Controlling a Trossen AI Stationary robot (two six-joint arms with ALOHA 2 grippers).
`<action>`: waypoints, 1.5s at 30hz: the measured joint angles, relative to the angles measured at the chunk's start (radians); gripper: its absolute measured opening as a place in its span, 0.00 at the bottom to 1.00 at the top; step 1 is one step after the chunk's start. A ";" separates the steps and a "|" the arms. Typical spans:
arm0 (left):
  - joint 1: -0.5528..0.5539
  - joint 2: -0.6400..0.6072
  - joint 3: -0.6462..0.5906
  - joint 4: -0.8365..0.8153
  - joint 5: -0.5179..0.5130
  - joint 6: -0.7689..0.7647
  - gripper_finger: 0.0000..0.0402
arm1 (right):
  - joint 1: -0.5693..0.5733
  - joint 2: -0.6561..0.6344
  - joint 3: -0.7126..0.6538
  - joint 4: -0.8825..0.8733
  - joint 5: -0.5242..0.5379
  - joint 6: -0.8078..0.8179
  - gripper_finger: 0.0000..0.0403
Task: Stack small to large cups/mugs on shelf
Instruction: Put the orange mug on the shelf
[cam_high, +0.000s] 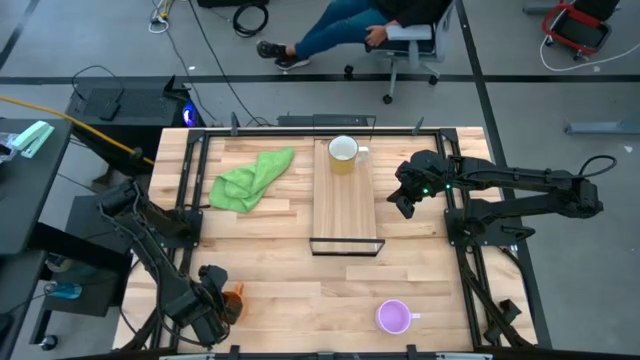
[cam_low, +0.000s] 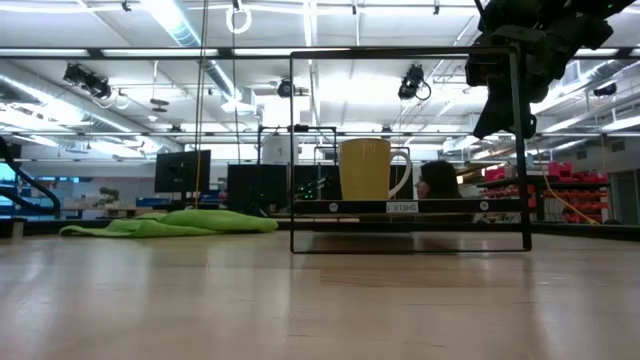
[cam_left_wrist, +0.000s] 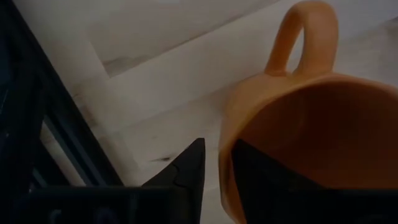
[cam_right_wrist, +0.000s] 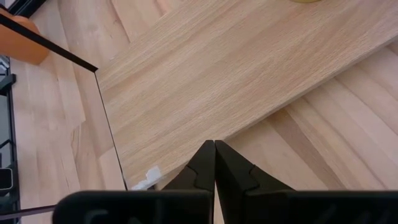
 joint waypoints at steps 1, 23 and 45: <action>0.000 0.000 0.000 0.000 0.000 0.000 0.20 | 0.000 0.000 0.000 0.000 0.000 0.000 0.03; 0.072 -0.115 0.000 -0.043 -0.033 0.167 0.06 | 0.000 0.000 0.000 0.000 0.000 -0.008 0.03; 0.439 -0.490 0.027 -0.279 -0.278 0.682 0.06 | 0.000 0.000 0.000 0.003 0.001 0.008 0.03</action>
